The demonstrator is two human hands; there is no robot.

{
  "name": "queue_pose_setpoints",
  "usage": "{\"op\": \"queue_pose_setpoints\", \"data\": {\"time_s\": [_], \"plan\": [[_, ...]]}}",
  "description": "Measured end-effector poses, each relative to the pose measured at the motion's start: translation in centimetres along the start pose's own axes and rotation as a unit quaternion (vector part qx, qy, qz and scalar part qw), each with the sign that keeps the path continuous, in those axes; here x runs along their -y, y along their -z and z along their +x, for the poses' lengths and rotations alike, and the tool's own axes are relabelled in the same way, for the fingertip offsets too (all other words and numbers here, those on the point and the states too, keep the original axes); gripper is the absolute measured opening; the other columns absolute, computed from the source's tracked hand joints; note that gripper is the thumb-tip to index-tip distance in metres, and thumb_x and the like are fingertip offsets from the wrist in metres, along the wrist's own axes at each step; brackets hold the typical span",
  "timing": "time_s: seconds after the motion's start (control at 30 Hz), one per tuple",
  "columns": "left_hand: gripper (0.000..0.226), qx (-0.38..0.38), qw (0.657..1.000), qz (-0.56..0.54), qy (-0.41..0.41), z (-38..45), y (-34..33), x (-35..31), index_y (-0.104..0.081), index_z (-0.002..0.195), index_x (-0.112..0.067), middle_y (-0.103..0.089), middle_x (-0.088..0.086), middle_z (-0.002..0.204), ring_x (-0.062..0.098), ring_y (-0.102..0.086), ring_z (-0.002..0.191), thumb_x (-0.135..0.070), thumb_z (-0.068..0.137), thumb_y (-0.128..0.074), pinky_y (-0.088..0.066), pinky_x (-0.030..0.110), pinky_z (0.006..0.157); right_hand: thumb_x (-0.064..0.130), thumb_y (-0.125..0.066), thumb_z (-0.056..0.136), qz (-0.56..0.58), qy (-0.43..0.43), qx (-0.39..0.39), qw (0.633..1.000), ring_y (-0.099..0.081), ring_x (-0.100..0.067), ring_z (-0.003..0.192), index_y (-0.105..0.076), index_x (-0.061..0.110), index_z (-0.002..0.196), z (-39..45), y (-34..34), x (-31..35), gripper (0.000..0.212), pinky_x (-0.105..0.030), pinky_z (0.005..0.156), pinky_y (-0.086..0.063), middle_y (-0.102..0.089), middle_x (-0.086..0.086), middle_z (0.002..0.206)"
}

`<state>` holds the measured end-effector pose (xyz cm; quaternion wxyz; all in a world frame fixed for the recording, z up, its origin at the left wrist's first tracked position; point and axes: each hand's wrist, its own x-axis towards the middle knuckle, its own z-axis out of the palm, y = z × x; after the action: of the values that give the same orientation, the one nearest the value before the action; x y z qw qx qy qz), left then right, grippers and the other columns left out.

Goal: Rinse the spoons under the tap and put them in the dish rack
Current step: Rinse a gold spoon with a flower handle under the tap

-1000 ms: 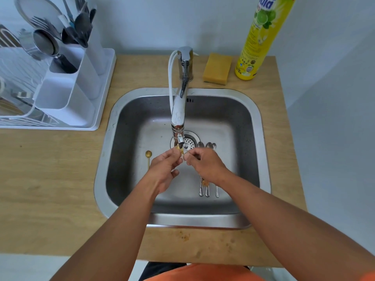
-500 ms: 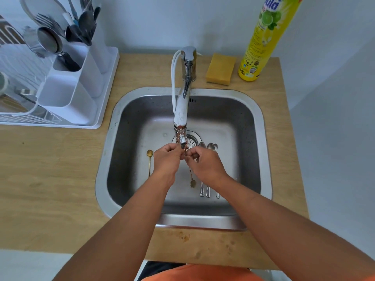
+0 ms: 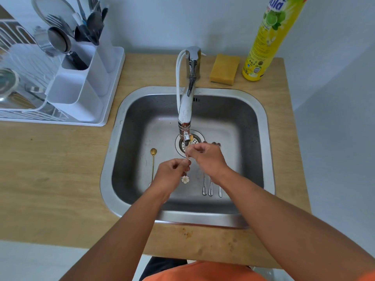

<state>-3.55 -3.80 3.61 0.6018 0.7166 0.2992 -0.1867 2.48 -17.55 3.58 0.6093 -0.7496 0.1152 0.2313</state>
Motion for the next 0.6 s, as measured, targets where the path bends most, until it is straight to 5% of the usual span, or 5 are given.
{"op": "queue_pose_setpoints", "data": {"time_s": [0.13, 0.33, 0.6], "plan": [[0.019, 0.013, 0.999, 0.030, -0.010, -0.7, 0.3, 0.4, -0.079, 0.094, -0.027, -0.078, -0.010, 0.083, -0.004, -0.068, 0.068, -0.039, 0.100, -0.066, -0.048, 0.014, 0.060, 0.022, -0.076, 0.088, 0.014, -0.045, -0.002, 0.999, -0.057, 0.012, 0.050, -0.082, 0.021, 0.084, 0.1, 0.3, 0.5, 0.007, -0.010, 0.051, -0.037, -0.078, 0.013, 0.081], [0.021, -0.002, 1.000, 0.015, 0.006, -0.9, 0.2, 0.3, -0.081, 0.091, -0.026, -0.077, -0.012, 0.074, 0.004, -0.066, 0.069, -0.031, 0.100, -0.063, -0.047, 0.020, 0.061, 0.028, -0.075, 0.090, 0.029, -0.095, 0.008, 0.995, -0.053, 0.002, 0.050, -0.079, 0.023, 0.083, -0.6, -0.3, 0.3, 0.009, -0.023, 0.051, -0.039, -0.078, 0.013, 0.079], [0.025, -0.035, 0.999, -0.016, -0.018, 0.3, -0.8, -2.4, -0.078, 0.083, -0.016, -0.072, -0.004, 0.073, 0.012, -0.058, 0.067, -0.030, 0.099, -0.065, -0.047, 0.026, 0.060, 0.018, -0.071, 0.088, 0.052, -0.082, -0.011, 0.995, -0.046, -0.003, 0.045, -0.078, 0.020, 0.082, 0.0, -0.2, 1.1, 0.009, -0.022, 0.043, -0.035, -0.068, 0.013, 0.060]]}}
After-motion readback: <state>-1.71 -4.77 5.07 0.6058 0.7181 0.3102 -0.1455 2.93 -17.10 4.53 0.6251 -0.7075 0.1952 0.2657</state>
